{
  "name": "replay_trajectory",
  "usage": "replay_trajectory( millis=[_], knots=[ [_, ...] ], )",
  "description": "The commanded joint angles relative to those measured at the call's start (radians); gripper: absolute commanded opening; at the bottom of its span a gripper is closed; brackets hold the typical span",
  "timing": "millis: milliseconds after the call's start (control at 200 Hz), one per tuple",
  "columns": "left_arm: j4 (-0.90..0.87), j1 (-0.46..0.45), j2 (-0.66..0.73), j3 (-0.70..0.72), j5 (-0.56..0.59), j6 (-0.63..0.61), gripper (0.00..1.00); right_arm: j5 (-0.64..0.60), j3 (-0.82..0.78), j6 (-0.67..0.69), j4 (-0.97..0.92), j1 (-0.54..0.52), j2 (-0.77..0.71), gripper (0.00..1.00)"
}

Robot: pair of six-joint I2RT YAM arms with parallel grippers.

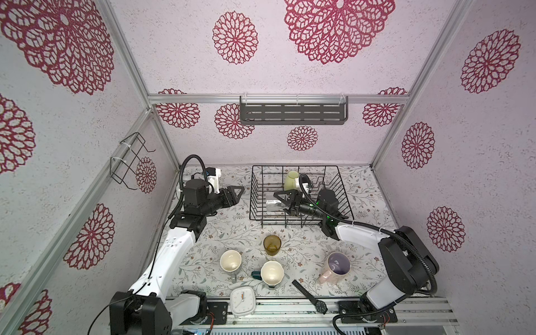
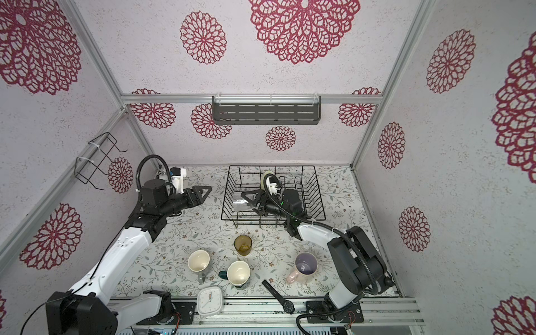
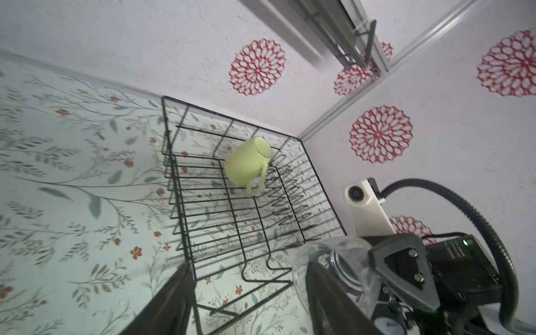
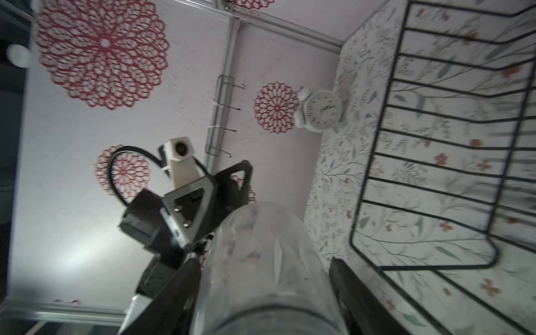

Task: Load cups into a dish rack
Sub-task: Place the cup upside down at the dish rack.

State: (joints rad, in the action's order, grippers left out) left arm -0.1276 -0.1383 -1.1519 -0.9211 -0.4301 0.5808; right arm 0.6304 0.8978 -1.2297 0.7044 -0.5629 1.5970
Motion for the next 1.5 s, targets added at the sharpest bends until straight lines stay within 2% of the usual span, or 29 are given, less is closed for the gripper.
replay_trajectory(
  millis=[0, 75, 230, 375, 400, 570, 796, 1351, 1496],
  knots=[
    [-0.071, 0.005, 0.047, 0.009, 0.207, -0.004, 0.63, -0.124, 0.162, 0.388, -0.462, 0.007, -0.003, 0.60],
    [-0.115, 0.006, 0.067, 0.008, 0.266, -0.010, 0.64, -0.222, 0.242, 0.519, -0.645, 0.006, 0.023, 0.60],
    [-0.137, 0.009, 0.081, 0.022, 0.290, -0.018, 0.67, -0.422, 0.339, 0.664, -0.811, 0.006, 0.073, 0.60],
    [-0.165, 0.009, 0.087, 0.027, 0.344, 0.005, 1.00, -0.536, 0.416, 0.763, -0.899, 0.003, 0.134, 0.58],
    [-0.167, 0.009, 0.090, 0.031, 0.358, 0.009, 0.98, -0.556, 0.432, 0.779, -0.920, 0.002, 0.146, 0.59],
    [-0.230, 0.009, 0.093, 0.024, 0.468, 0.016, 0.97, -0.702, 0.502, 0.886, -1.022, -0.023, 0.205, 0.58],
    [-0.221, 0.011, 0.078, 0.041, 0.463, 0.015, 0.97, -0.831, 0.553, 0.961, -1.063, -0.031, 0.281, 0.58],
    [-0.231, 0.012, 0.085, 0.052, 0.480, -0.021, 0.97, -0.973, 0.765, 1.062, -1.191, -0.028, 0.457, 0.59],
    [-0.237, 0.012, 0.094, 0.058, 0.494, -0.027, 0.97, -0.951, 0.780, 1.062, -1.202, -0.022, 0.475, 0.60]
  ],
)
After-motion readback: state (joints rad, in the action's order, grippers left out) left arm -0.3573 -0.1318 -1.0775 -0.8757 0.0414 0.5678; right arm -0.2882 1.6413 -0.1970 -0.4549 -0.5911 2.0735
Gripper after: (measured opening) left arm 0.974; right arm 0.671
